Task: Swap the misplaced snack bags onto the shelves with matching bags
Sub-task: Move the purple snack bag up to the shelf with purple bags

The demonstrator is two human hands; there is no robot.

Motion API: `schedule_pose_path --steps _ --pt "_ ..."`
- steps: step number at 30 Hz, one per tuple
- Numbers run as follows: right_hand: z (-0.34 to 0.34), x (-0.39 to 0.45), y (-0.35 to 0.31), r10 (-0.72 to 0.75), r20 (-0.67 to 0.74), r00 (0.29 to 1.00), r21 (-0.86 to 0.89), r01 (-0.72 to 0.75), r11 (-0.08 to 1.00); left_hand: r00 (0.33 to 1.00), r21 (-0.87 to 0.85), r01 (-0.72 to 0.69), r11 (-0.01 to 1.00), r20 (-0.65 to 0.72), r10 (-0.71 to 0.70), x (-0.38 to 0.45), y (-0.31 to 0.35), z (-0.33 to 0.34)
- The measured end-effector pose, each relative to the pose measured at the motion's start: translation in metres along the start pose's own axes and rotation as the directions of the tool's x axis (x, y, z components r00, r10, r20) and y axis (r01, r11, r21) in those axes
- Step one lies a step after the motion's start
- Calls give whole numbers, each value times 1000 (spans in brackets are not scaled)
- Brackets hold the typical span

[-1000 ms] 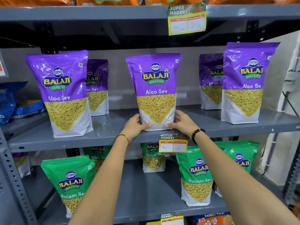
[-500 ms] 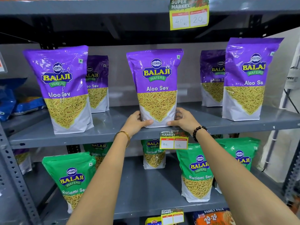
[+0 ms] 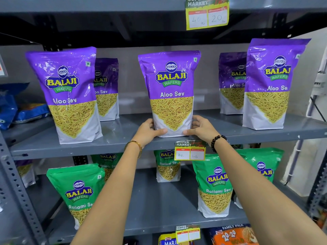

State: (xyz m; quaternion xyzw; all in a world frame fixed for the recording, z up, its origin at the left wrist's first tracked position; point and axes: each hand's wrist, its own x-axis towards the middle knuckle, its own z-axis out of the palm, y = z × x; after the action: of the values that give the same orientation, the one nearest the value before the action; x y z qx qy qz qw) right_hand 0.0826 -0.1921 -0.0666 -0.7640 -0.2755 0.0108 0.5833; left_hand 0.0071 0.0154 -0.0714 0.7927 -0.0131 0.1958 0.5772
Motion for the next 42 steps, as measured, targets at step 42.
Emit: schedule_pose_path --steps 42 --pt "20 -36 4 -180 -360 915 -159 130 979 914 247 -152 957 -333 231 -39 7 17"
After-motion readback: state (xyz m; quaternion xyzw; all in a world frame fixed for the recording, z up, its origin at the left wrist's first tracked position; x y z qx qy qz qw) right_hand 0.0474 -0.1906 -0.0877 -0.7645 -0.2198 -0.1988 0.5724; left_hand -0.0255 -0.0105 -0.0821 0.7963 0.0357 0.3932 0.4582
